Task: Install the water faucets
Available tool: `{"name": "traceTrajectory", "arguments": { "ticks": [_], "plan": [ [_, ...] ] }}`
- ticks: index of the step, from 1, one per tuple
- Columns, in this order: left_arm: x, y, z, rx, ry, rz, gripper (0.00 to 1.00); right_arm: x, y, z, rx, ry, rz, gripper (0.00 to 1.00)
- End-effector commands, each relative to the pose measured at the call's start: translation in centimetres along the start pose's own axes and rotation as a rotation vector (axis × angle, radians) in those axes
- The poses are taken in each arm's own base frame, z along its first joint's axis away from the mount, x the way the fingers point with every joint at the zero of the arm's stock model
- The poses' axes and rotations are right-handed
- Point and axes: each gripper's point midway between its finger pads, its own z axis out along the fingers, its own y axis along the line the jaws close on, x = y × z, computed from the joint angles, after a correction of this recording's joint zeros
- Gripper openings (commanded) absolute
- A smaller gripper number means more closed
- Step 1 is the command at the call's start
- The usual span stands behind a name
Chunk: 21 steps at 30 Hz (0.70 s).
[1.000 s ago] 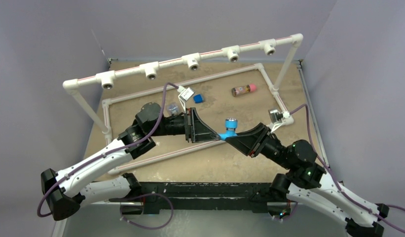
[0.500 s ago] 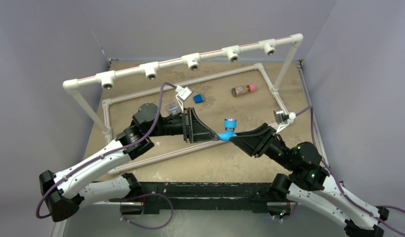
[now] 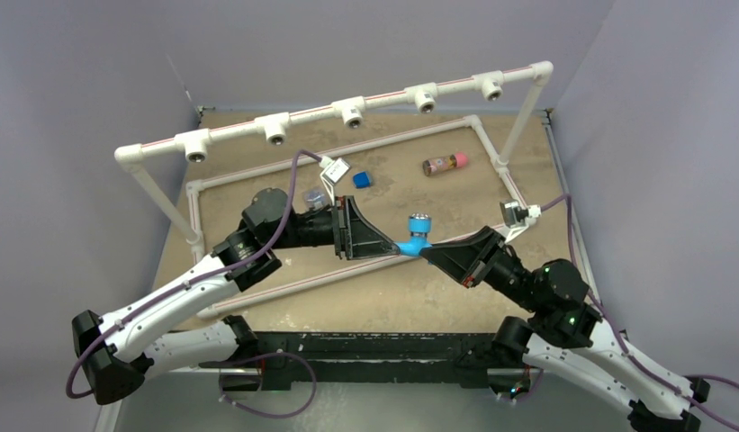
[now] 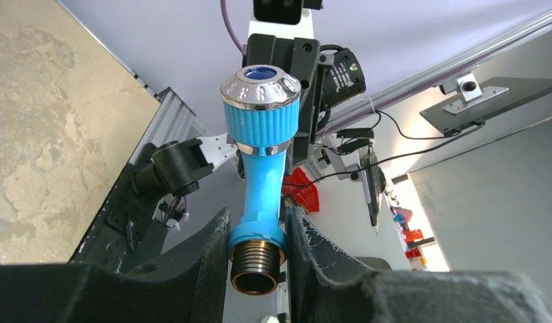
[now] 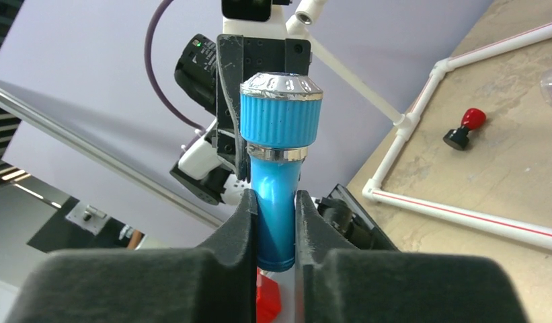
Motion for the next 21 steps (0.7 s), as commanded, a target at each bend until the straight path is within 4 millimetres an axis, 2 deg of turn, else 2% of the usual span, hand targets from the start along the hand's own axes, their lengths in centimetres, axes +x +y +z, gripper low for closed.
{"name": "traceTrajectory", "arguments": {
  "ticks": [1, 7, 9, 10, 12, 16, 17, 21],
  "plan": [
    [-0.5, -1.5, -0.2, 0.062, -0.017, 0.016, 0.0, -1.1, 1.7, -0.2, -0.049, -0.034, -0.005, 0.0],
    [-0.5, -1.1, 0.1, 0.05, -0.013, 0.001, 0.0, -1.1, 1.5, -0.2, -0.045, -0.037, -0.02, 0.0],
    [-0.6, -1.0, 0.1, 0.042, -0.013, -0.001, 0.12, -1.2, 1.5, -0.2, -0.04, -0.038, -0.028, 0.0],
    [-0.7, -0.9, 0.1, 0.031, -0.017, -0.001, 0.21, -1.3, 1.4, -0.2, -0.027, -0.04, -0.041, 0.0],
    [-0.7, -0.7, 0.1, 0.016, -0.017, 0.0, 0.28, -1.5, 1.4, -0.1, -0.017, -0.042, -0.05, 0.0],
    [-1.3, 0.2, 0.0, -0.062, -0.042, 0.013, 0.53, -2.2, 1.3, 0.0, 0.014, -0.054, -0.086, 0.0],
    [-1.7, 0.2, 0.0, -0.082, -0.05, 0.035, 0.58, -2.4, 1.3, 0.0, 0.028, -0.058, -0.098, 0.0],
    [-2.9, 0.8, -0.3, -0.187, -0.066, 0.104, 0.66, -3.8, 1.1, 0.2, 0.091, -0.09, -0.159, 0.0]
  ]
}}
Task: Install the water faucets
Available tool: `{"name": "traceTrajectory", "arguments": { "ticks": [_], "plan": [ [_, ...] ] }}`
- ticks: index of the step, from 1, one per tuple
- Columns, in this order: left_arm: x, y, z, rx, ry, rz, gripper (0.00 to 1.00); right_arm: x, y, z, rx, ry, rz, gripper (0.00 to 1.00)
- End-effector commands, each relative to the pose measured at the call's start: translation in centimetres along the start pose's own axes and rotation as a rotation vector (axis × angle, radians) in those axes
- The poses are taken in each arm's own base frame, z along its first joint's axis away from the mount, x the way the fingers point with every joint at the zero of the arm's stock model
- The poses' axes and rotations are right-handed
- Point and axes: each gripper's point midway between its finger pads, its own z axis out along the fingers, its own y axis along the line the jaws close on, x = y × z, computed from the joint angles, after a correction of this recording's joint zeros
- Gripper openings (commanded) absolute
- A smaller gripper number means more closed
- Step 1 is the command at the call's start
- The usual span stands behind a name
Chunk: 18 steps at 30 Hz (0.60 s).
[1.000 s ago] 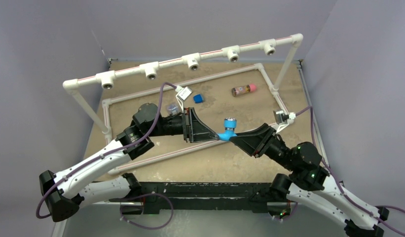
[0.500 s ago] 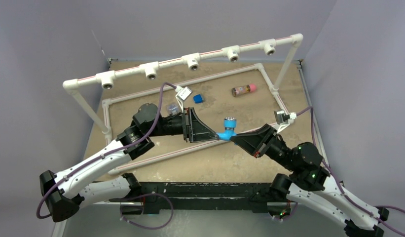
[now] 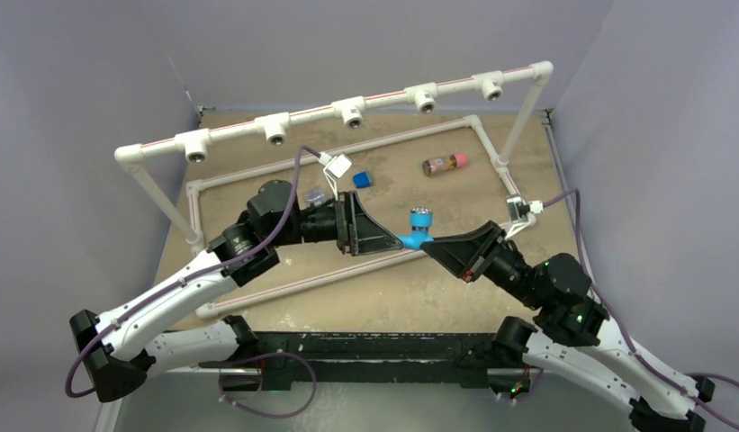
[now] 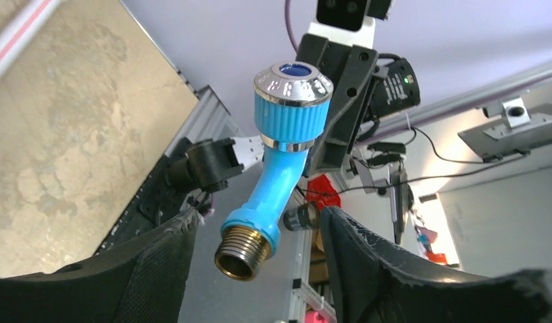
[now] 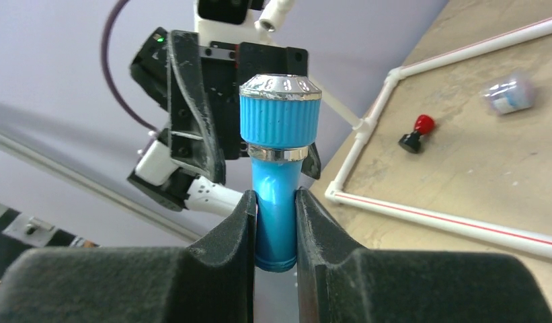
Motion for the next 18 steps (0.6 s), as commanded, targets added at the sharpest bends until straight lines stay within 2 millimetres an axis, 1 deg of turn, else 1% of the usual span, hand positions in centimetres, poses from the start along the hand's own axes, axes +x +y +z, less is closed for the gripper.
{"name": "traceTrajectory", "arguments": {
  "ticks": [1, 4, 5, 6, 7, 10, 11, 13, 14, 15, 17, 18],
  "plan": [
    [-2.9, -1.0, -0.5, -0.097, -0.07, 0.14, 0.67, -3.8, 1.8, -0.2, 0.03, -0.104, -0.11, 0.0],
    [-4.5, -1.0, -0.8, -0.176, -0.094, 0.223, 0.68, -5.4, 1.7, -0.2, 0.09, -0.139, -0.177, 0.0],
    [-5.1, -0.6, -1.0, -0.218, -0.102, 0.248, 0.68, -6.2, 1.9, 0.0, 0.108, -0.154, -0.2, 0.0],
    [-5.7, -0.7, -1.0, -0.236, -0.114, 0.277, 0.68, -6.6, 1.6, -0.1, 0.135, -0.162, -0.227, 0.0],
    [-6.2, -0.3, -1.1, -0.276, -0.117, 0.298, 0.68, -7.3, 1.6, 0.1, 0.163, -0.175, -0.252, 0.0],
    [-8.2, 0.0, -1.3, -0.355, -0.147, 0.391, 0.68, -8.6, 0.3, 0.3, 0.262, -0.203, -0.336, 0.0],
    [-9.2, -0.2, -1.4, -0.38, -0.164, 0.427, 0.68, -9.2, -0.1, 0.5, 0.301, -0.21, -0.369, 0.0],
    [-11.3, -0.8, -1.5, -0.43, -0.198, 0.501, 0.68, -10.1, -1.2, 0.6, 0.39, -0.223, -0.422, 0.0],
    [-13.1, -2.0, -2.0, -0.453, -0.241, 0.554, 0.68, -10.6, -1.8, 0.7, 0.43, -0.231, -0.46, 0.0],
    [-13.8, -1.9, -1.8, -0.475, -0.246, 0.58, 0.66, -10.9, -2.3, 0.7, 0.465, -0.235, -0.483, 0.0],
    [-16.5, -4.1, -1.9, -0.477, -0.302, 0.678, 0.62, -11.4, -3.2, 0.7, 0.525, -0.24, -0.519, 0.0],
    [-17.6, -4.5, -1.8, -0.489, -0.325, 0.715, 0.58, -11.6, -3.6, 0.7, 0.546, -0.244, -0.534, 0.0]
  ]
}}
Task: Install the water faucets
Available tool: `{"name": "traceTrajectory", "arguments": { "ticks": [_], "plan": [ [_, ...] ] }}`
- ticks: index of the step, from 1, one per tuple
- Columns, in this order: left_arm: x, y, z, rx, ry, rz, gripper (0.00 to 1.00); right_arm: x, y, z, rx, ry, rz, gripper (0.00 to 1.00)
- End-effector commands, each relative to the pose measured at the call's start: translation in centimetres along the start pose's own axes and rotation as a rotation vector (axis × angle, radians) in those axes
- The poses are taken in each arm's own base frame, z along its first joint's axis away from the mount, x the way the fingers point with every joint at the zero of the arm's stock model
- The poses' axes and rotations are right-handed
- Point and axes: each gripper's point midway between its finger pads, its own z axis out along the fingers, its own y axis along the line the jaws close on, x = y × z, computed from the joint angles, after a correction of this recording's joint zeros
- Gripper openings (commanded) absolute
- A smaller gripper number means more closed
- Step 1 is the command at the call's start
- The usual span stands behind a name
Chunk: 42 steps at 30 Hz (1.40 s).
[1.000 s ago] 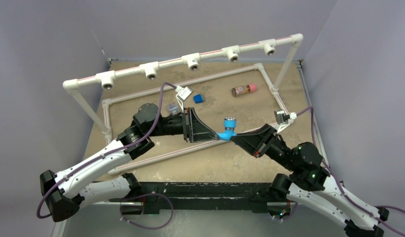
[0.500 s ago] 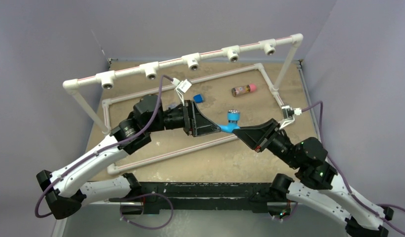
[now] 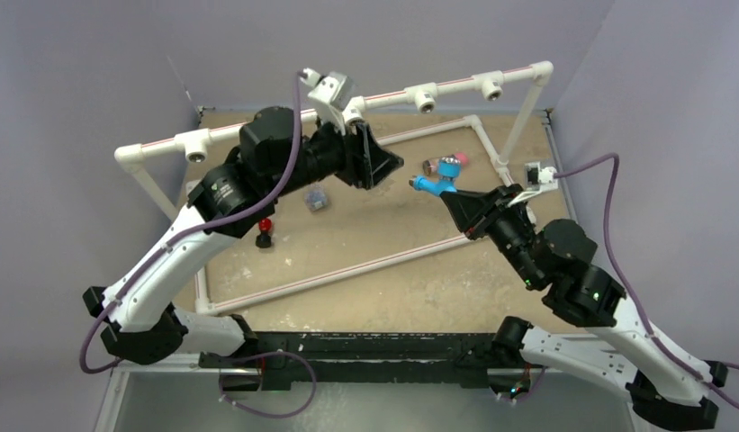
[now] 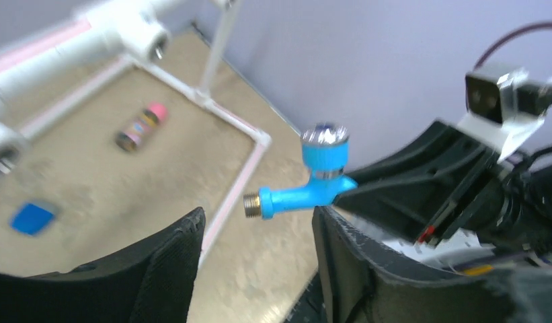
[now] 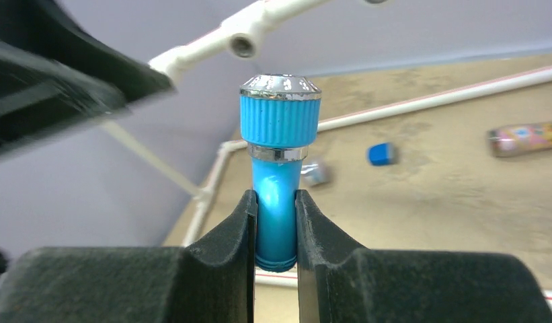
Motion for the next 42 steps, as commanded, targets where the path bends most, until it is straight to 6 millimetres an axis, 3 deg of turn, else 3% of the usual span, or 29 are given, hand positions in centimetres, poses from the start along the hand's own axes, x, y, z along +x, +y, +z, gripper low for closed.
{"name": "traceTrajectory", "arguments": {
  "ticks": [1, 6, 9, 13, 19, 32, 42],
  "plan": [
    [-7.1, 0.6, -0.7, -0.109, -0.164, 0.242, 0.54, -1.8, -2.9, 0.5, 0.166, -0.064, -0.144, 0.0],
    [-11.5, 1.0, 0.8, -0.177, -0.283, 0.338, 0.32, -2.8, -4.1, 0.6, 0.238, -0.106, -0.196, 0.0],
    [-13.7, 1.8, 1.4, -0.225, -0.355, 0.387, 0.0, -3.2, -4.2, 0.8, 0.258, -0.117, -0.219, 0.0],
    [-16.2, 3.4, 2.3, -0.289, -0.428, 0.437, 0.0, -3.5, -4.0, 1.2, 0.26, -0.12, -0.238, 0.0],
    [-18.2, 8.1, 3.8, -0.404, -0.479, 0.482, 0.0, -3.1, -3.4, 2.0, 0.231, -0.12, -0.237, 0.0],
    [-16.1, 22.3, 7.6, -0.605, -0.387, 0.444, 0.0, -3.0, -4.4, 3.9, 0.243, -0.253, -0.398, 0.0],
    [-11.7, 27.7, 8.8, -0.706, -0.317, 0.378, 0.0, -1.8, -4.1, 4.6, 0.205, -0.254, -0.387, 0.0]
  ]
}}
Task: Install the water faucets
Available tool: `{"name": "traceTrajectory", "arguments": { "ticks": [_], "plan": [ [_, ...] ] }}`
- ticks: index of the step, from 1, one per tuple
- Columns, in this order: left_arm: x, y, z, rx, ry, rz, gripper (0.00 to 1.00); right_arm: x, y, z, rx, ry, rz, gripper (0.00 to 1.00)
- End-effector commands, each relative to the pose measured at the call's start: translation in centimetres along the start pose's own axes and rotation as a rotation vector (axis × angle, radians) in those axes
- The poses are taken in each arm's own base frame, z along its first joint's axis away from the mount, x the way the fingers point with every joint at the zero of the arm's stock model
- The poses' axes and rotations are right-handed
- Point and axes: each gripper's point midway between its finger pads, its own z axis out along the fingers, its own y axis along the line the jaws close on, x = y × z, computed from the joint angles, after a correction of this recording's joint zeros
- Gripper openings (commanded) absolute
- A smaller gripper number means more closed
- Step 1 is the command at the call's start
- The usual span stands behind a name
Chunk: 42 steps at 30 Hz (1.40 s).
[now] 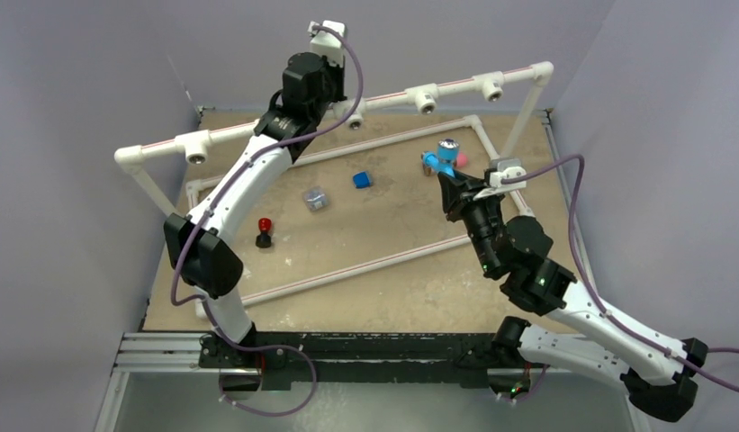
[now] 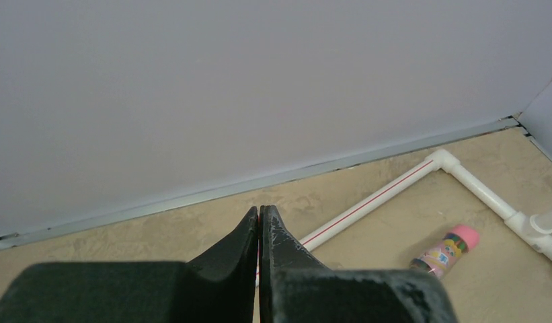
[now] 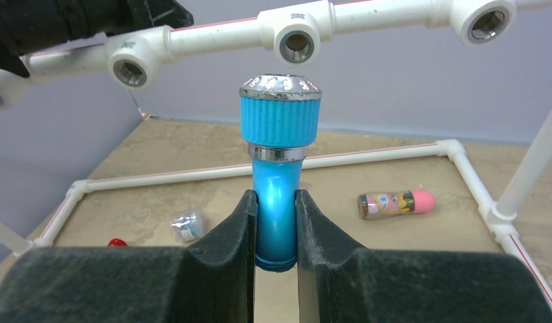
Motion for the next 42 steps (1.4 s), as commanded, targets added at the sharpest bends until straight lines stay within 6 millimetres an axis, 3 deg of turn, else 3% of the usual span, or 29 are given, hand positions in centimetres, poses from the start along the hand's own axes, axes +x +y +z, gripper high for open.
{"name": "traceTrajectory", "arguments": {
  "ticks": [1, 9, 17, 23, 32, 42],
  "plan": [
    [-0.1, 0.6, 0.2, -0.044, -0.033, -0.055, 0.0, -2.1, 0.1, 0.1, 0.001, -0.085, 0.058, 0.0],
    [2.2, 1.1, -0.8, -0.076, 0.031, -0.093, 0.0, -2.4, -1.2, 0.6, 0.09, -0.125, 0.021, 0.0],
    [4.3, 1.2, -1.2, -0.084, 0.096, -0.089, 0.0, -4.7, -1.0, 1.4, 0.078, -0.284, -0.031, 0.0],
    [5.9, 1.3, -1.1, -0.093, 0.135, -0.076, 0.0, -6.1, -1.0, 0.8, 0.043, -0.435, -0.043, 0.0],
    [8.3, 1.3, -1.5, -0.085, 0.184, -0.06, 0.0, -5.8, 0.0, 1.5, -0.01, -0.543, -0.127, 0.0],
    [9.1, 1.1, -1.2, -0.08, 0.209, -0.041, 0.0, -5.2, -0.6, 3.4, -0.004, -0.559, -0.167, 0.0]
  ]
}}
